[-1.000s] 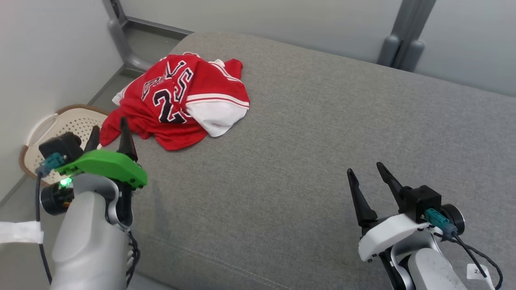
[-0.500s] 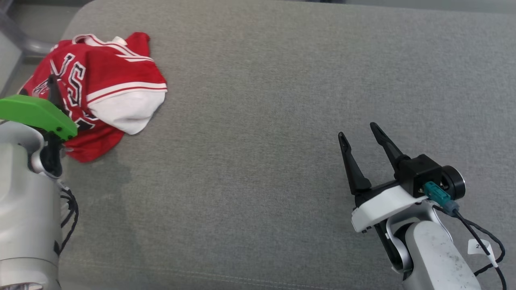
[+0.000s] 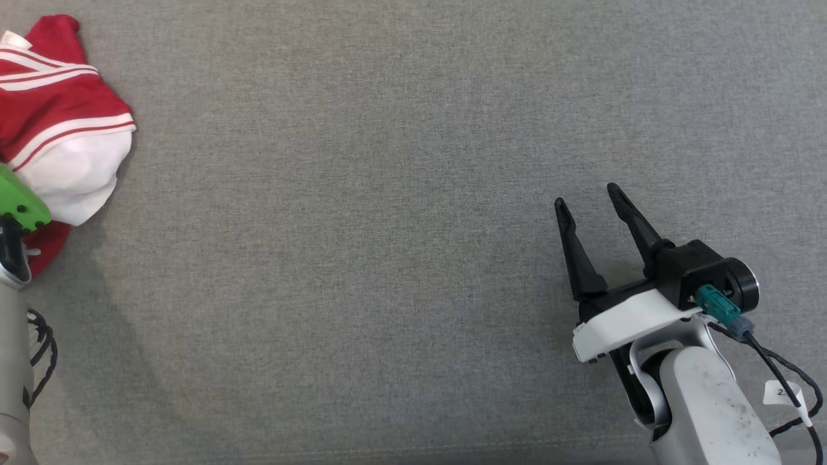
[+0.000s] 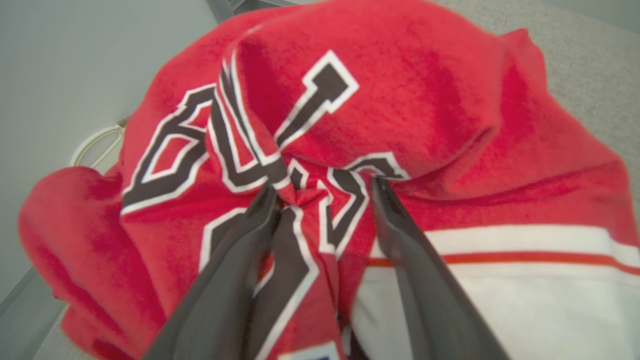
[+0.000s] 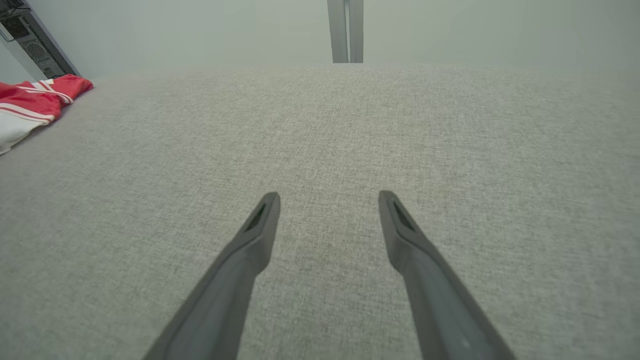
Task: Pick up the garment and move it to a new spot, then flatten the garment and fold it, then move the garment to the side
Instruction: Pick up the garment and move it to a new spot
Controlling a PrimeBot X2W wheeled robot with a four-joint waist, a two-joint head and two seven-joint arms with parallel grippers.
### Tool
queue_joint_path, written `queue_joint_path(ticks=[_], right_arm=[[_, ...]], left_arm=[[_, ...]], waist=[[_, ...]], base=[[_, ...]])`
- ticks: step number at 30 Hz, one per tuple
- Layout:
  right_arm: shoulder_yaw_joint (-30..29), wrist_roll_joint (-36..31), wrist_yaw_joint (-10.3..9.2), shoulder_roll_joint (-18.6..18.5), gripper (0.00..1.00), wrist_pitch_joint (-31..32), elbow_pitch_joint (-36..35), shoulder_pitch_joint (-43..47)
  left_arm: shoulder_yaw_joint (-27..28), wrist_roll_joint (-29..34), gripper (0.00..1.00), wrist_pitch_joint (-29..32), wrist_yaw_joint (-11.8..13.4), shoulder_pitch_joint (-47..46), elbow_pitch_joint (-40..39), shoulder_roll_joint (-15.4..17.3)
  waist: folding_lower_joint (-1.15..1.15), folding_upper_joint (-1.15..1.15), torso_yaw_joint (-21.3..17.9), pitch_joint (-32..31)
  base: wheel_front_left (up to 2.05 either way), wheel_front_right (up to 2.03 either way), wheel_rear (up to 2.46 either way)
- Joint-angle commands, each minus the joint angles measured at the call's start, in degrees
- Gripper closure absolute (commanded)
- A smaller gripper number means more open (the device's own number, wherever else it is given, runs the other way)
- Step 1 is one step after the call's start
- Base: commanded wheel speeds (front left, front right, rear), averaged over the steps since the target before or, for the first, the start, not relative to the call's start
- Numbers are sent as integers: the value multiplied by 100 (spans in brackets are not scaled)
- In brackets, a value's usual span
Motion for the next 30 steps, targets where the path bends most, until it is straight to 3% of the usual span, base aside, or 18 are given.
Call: queue_joint_path(ticks=[1, 5, 10, 16, 23, 30], right_arm=[[-18, 64, 1, -10, 0, -48, 34, -44], [41, 131, 1, -10, 0, -126, 158, -62], [149, 317, 1, -13, 0, -282, 414, -82], [246, 599, 1, -14, 0, -493, 785, 25], [170, 785, 1, -14, 0, -659, 1094, 238], [-4, 745, 1, -12, 0, -699, 1146, 423]], left_arm=[[-22, 24, 100, -49, -52, -79, -67, 39], [-72, 52, 100, -136, -159, -165, -292, 193], [-117, -10, 100, -173, -496, -331, -748, 405], [-267, -66, 100, 35, -810, -622, -1530, 413], [-547, -264, 100, 313, -970, -750, -2619, 10], [-841, -559, 100, 535, -1034, -631, -3679, -627]], waist=[[-1, 0, -80, 69], [-1, 0, 33, -153], [-1, 0, 139, -597], [-1, 0, 102, -1205], [-1, 0, -258, -1864], [-1, 0, -928, -2160]], base=[[0, 0, 0], [0, 0, 0], [0, 0, 0], [0, 0, 0], [0, 0, 0], [0, 0, 0]])
